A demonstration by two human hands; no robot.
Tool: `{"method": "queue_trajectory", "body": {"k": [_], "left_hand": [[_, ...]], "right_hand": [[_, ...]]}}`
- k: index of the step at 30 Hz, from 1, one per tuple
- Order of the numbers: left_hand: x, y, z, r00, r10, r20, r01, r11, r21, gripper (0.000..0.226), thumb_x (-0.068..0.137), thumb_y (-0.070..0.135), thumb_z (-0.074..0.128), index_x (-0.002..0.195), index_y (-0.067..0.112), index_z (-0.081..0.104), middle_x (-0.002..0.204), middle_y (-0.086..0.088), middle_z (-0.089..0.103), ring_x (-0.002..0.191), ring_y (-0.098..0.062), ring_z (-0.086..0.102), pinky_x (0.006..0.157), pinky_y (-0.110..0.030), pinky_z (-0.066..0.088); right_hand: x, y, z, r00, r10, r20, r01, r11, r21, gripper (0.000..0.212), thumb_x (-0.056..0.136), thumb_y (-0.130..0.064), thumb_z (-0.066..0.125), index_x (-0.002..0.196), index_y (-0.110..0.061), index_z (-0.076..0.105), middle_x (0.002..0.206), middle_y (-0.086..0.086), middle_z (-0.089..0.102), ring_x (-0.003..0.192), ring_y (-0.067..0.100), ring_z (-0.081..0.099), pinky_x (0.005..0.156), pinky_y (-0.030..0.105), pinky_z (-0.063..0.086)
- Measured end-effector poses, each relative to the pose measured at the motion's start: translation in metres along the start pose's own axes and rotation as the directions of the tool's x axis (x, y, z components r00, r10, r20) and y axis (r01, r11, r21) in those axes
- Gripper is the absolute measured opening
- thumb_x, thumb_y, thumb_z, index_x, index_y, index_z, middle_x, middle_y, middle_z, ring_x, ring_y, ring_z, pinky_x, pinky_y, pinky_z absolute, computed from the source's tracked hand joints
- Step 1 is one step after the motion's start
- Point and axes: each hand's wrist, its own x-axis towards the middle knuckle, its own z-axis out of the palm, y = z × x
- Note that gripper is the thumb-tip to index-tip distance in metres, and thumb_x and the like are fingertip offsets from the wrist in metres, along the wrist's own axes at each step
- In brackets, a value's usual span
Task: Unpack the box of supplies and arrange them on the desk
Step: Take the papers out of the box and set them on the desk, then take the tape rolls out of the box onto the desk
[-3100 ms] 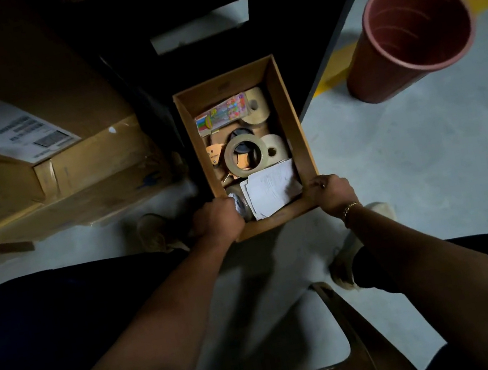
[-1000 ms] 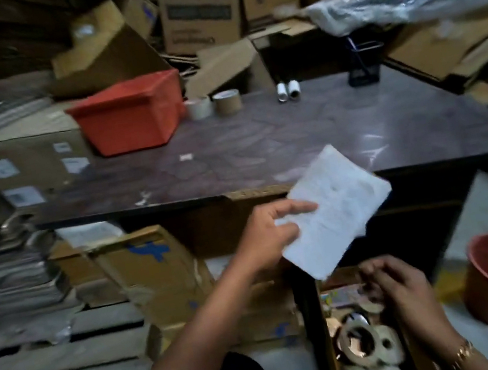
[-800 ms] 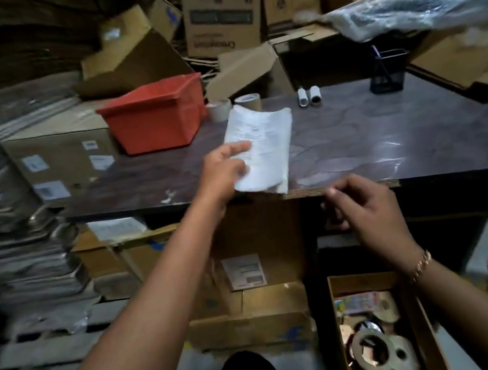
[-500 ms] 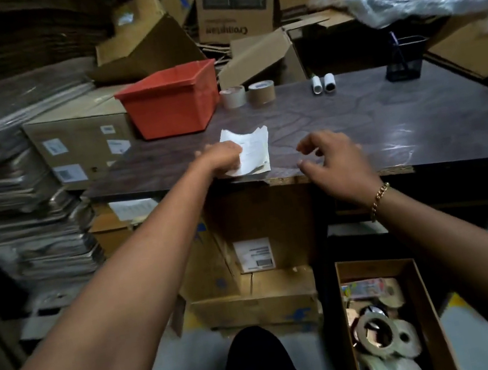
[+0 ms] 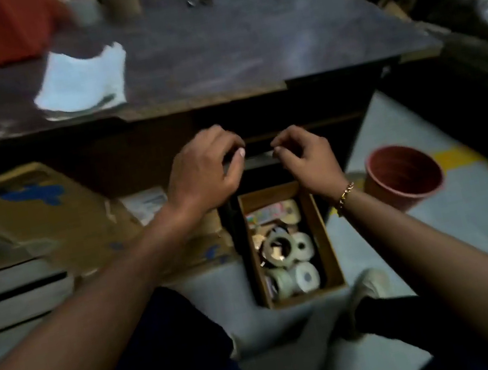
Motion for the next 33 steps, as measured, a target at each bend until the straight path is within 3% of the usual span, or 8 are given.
{"method": "queue_trajectory", "body": {"k": [4,9,13,16,24,27,30,33], "left_hand": [[-0.042,0.002,0.102,0.937,-0.176,0.301,0.211,0.973,-0.089,0.019,0.088,0.032,0.055,0.104,0.026,0.064,0.100,0.007,0.062,0.092,-0.016,0.061,0.070,-0.028,0.046],[-0.097,-0.018,0.204,0.724,-0.341,0.600,0.462,0.885,-0.053,0.030,0.078,0.032,0.058,0.106,0.024,0.065,0.108,0.000,0.062,0.096,-0.023,0.065,0.078,-0.034,0.054],[-0.134,-0.028,0.273,0.655,-0.291,0.697,0.354,0.934,0.058,0.048,0.072,0.035,0.055,0.114,0.015,0.067,0.111,-0.015,0.061,0.099,-0.039,0.062,0.085,-0.042,0.052],[-0.150,-0.028,0.319,0.556,-0.262,0.789,0.232,0.960,0.155,0.059,0.074,0.028,0.069,0.132,0.022,0.057,0.140,-0.014,0.044,0.124,-0.038,0.046,0.103,-0.040,0.039],[-0.177,-0.033,0.404,0.465,-0.284,0.839,0.018,0.950,0.312,0.102,0.077,0.045,0.072,0.151,0.042,0.001,0.161,-0.012,-0.006,0.147,-0.045,0.001,0.113,-0.063,0.021],[-0.178,-0.036,0.411,0.547,-0.277,0.790,0.002,0.944,0.329,0.102,0.076,0.040,0.074,0.151,0.040,0.005,0.161,-0.017,-0.005,0.146,-0.048,-0.001,0.116,-0.061,0.018],[-0.169,-0.051,0.415,0.532,-0.293,0.795,0.062,0.949,0.308,0.101,0.068,0.040,0.078,0.149,0.041,0.018,0.159,-0.020,0.003,0.142,-0.048,0.013,0.109,-0.060,0.031],[-0.146,-0.059,0.405,0.511,-0.318,0.799,0.125,0.947,0.297,0.103,0.057,0.052,0.078,0.146,0.041,0.026,0.150,-0.016,0.023,0.127,-0.042,0.033,0.101,-0.051,0.036]], "right_hand": [[-0.026,0.096,0.013,0.955,0.271,0.122,-0.269,0.962,-0.035,0.008,0.085,-0.021,0.057,0.083,-0.024,0.065,0.083,-0.007,0.071,0.082,0.015,0.067,0.083,0.039,0.053],[-0.067,0.199,0.041,0.782,0.575,0.241,-0.567,0.816,-0.107,0.010,0.089,-0.023,0.060,0.089,-0.015,0.066,0.093,0.007,0.073,0.085,0.022,0.067,0.082,0.029,0.055],[-0.103,0.266,0.069,0.553,0.767,0.327,-0.735,0.633,-0.244,0.016,0.086,-0.024,0.062,0.101,-0.018,0.066,0.113,0.013,0.069,0.108,0.032,0.063,0.089,0.033,0.048],[-0.123,0.294,0.088,0.462,0.807,0.368,-0.773,0.570,-0.279,0.027,0.085,-0.029,0.064,0.109,-0.017,0.067,0.118,0.010,0.068,0.111,0.029,0.062,0.080,0.026,0.041],[-0.156,0.320,0.119,0.465,0.763,0.448,-0.739,0.613,-0.277,0.035,0.080,-0.019,0.063,0.115,-0.017,0.064,0.118,0.012,0.067,0.109,0.032,0.063,0.091,0.033,0.048],[-0.160,0.327,0.126,0.484,0.764,0.425,-0.738,0.618,-0.270,0.040,0.079,-0.021,0.065,0.119,-0.021,0.062,0.120,0.009,0.064,0.110,0.030,0.063,0.094,0.037,0.050],[-0.160,0.326,0.137,0.491,0.727,0.480,-0.676,0.666,-0.317,0.049,0.080,-0.027,0.066,0.128,-0.019,0.056,0.129,0.010,0.057,0.116,0.031,0.059,0.097,0.039,0.048],[-0.153,0.309,0.147,0.521,0.606,0.602,-0.462,0.793,-0.397,0.079,0.065,-0.060,0.061,0.133,-0.020,0.049,0.134,0.008,0.049,0.119,0.031,0.052,0.093,0.040,0.048]]}}
